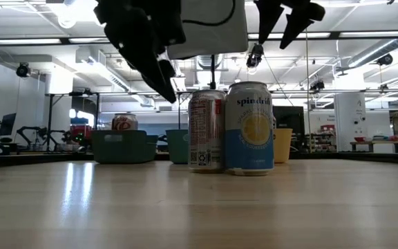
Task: Sort soda cans
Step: Put the red-silver soda can into the blue bin
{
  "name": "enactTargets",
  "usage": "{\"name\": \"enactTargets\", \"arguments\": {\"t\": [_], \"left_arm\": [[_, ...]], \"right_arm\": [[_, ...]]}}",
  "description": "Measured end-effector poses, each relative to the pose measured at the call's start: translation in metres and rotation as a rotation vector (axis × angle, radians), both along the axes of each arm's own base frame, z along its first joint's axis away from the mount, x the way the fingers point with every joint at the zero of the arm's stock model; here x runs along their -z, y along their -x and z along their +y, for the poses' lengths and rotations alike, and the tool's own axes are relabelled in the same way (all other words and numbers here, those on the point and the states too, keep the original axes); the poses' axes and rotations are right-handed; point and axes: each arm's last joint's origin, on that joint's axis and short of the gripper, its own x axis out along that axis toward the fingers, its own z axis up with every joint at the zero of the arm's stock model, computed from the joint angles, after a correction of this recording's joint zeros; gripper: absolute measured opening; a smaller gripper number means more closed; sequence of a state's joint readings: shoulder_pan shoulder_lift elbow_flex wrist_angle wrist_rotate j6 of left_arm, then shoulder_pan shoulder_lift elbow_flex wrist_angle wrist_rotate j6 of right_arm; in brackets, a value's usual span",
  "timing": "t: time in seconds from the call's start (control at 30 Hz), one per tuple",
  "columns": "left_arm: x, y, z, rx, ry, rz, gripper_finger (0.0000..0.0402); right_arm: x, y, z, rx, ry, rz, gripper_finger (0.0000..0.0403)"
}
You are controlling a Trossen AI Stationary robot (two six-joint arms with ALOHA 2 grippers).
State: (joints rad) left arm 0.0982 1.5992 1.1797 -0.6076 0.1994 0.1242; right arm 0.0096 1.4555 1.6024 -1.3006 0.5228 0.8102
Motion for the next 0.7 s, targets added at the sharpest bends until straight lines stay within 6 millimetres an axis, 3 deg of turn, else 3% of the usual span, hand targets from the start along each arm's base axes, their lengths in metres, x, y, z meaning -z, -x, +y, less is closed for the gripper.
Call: {"name": "enactTargets", "arguments": {"t": [0.33, 0.7], "left_arm": [[0.027, -0.028, -0.001, 0.022, -0.072, -0.065, 0.0324], [0.041, -0.046, -0.011, 0.076, -0.060, -0.151, 0.0324]], "right_arm": [[0.000, 0.000, 0.002, -0.002, -0.024, -0.002, 0.0345], [0.001, 0.001, 0.003, -0.021, -0.057, 0.010, 0.0345]]}}
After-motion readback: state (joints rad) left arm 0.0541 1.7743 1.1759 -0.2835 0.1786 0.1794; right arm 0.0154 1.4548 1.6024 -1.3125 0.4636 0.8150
